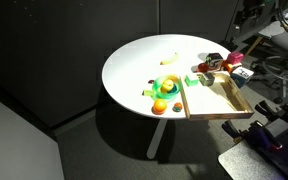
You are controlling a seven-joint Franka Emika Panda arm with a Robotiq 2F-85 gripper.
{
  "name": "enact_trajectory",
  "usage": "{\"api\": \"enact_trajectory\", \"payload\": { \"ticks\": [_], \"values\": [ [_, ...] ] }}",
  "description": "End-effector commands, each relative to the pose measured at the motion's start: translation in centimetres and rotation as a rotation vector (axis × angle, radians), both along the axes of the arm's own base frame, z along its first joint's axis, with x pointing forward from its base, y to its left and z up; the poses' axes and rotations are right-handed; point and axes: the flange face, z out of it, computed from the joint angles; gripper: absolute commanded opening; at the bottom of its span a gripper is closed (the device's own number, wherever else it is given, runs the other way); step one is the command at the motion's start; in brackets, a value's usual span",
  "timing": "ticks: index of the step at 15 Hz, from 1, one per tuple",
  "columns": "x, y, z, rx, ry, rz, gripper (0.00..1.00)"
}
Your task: Pick up the mulberry pink block from the block with a number image and put it in the wooden tray
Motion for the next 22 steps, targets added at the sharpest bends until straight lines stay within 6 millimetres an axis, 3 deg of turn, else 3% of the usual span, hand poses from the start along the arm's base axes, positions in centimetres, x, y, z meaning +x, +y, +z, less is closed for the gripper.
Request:
{"api": "enact_trajectory", "payload": {
  "ticks": [1, 14, 22],
  "values": [
    [0.7, -1.1, -1.5, 0.033, -0.023, -0.001, 1.00],
    [1.5, -2.0, -8.8, 0.071, -0.001, 0.048, 1.00],
    [1.7, -1.1, -11.4, 0.078, 0.001, 0.101, 1.00]
  ]
}}
